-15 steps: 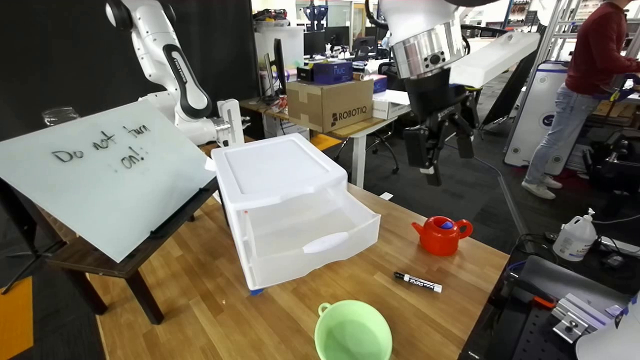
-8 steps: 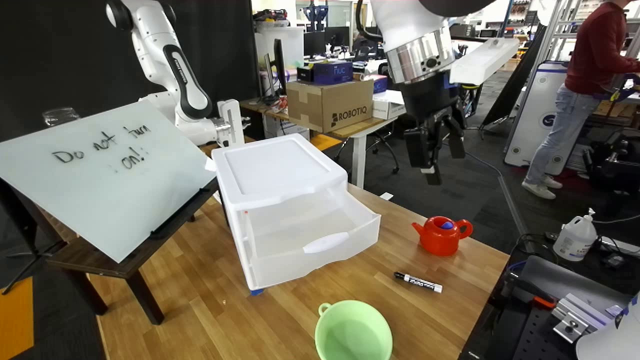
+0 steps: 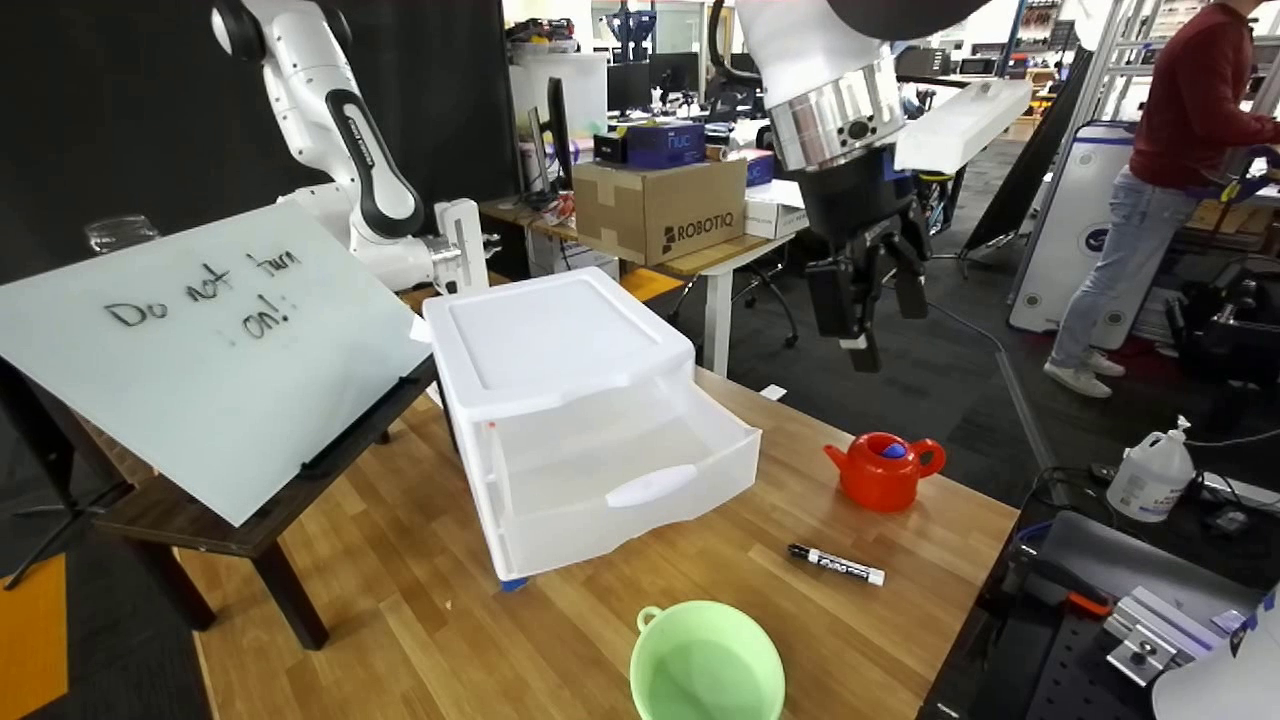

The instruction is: Pick the marker and put it in the plastic drawer on the table

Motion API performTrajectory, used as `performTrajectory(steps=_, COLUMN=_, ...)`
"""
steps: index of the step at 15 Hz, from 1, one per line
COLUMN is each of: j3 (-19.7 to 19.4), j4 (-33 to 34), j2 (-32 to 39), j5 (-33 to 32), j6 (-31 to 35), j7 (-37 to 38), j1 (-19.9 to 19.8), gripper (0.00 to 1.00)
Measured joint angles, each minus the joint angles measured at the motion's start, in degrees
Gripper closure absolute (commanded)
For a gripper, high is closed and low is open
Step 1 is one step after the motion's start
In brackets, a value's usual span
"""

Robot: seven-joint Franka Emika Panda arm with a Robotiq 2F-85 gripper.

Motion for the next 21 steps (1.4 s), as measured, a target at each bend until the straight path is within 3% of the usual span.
performTrajectory(steps=5, j3=-0.2, j4=-0.14, j2=0.4, j5=0.06, j6=-0.05, j7=-9.55, j1=2.19, gripper=0.0)
performTrajectory(steps=10, j3=-4.95, j4=-3.27, j2=3.99, j5=0.0, j6=0.0, j7=-17.46, j1=1.38, gripper=0.0)
performTrajectory(steps=13, j3=-7.5, j4=-4.78, j2=8.38, j5=-0.02, j6=0.18, j7=-19.04, j1=0.09, gripper=0.0)
performTrajectory(steps=21, j3=-6.98, j4=-4.41, j2=7.51, j5=0.0, j6=0.12, j7=-18.92, j1=0.52, gripper=0.0)
